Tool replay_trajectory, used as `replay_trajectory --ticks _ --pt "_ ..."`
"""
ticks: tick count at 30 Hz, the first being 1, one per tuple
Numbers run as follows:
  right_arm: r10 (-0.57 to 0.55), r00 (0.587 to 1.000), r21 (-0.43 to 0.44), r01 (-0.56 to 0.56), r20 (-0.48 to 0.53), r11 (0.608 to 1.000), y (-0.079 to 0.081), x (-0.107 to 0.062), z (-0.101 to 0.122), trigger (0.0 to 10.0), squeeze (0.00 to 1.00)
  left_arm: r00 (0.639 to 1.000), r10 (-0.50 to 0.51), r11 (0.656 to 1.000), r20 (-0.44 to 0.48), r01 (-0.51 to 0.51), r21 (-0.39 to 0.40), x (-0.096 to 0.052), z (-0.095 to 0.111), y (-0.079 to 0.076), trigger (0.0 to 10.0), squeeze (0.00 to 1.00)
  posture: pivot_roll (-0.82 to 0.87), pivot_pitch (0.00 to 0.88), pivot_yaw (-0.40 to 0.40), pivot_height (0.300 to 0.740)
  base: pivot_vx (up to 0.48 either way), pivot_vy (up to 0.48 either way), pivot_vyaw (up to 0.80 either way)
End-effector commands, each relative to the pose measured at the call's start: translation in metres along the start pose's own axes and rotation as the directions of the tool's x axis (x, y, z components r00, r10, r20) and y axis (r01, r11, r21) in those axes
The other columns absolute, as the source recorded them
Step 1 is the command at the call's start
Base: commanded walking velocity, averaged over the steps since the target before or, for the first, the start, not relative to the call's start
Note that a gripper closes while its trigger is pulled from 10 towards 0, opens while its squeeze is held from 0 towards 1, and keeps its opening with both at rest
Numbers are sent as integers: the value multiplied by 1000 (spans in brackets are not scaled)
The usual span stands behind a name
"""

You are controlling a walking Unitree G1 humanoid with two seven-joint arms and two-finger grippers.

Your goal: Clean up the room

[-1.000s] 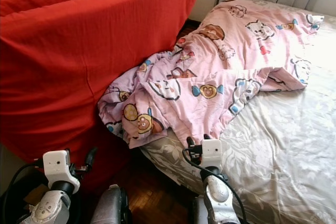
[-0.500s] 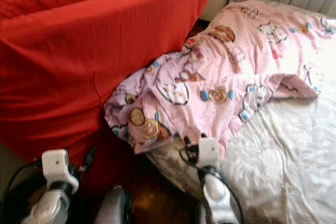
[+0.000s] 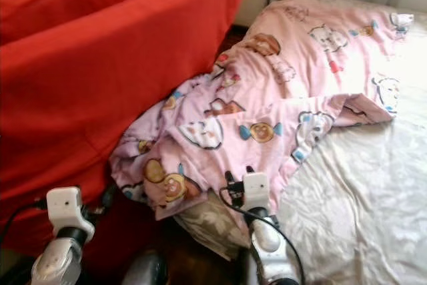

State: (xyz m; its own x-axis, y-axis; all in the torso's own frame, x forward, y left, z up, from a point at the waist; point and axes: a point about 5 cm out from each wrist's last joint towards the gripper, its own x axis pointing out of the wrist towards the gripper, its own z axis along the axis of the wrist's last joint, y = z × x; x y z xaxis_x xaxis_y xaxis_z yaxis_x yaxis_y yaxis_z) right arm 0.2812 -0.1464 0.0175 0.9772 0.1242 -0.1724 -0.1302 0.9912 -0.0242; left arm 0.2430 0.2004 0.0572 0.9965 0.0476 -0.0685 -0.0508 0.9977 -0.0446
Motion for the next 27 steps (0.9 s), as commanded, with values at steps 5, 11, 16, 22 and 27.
replay_trajectory --ticks 5,11,16,22,27 --pt "51 995 30 -48 -88 998 18 6 -8 10000 0 999 34 999 -32 -33 32 -4 -5 12 10000 0 -28 168 36 625 0 0 0" --pt "71 986 51 -64 -149 997 23 11 -11 10000 0 999 31 999 -23 -30 32 -4 -3 12 10000 0 -16 176 31 605 0 0 0" --pt "74 979 64 -63 -191 996 28 13 -14 10000 0 999 31 999 -19 -31 31 -6 -1 12 10000 0 -3 198 26 595 0 0 0" --pt "21 970 130 11 -241 991 26 17 -15 10000 0 999 44 999 -18 -44 32 -15 0 13 10000 0 34 248 17 595 0 0 0" --pt "-35 975 144 67 -219 987 20 23 -7 10000 1000 998 58 998 -26 -57 36 -21 0 16 10000 0 41 273 14 595 0 0 0"
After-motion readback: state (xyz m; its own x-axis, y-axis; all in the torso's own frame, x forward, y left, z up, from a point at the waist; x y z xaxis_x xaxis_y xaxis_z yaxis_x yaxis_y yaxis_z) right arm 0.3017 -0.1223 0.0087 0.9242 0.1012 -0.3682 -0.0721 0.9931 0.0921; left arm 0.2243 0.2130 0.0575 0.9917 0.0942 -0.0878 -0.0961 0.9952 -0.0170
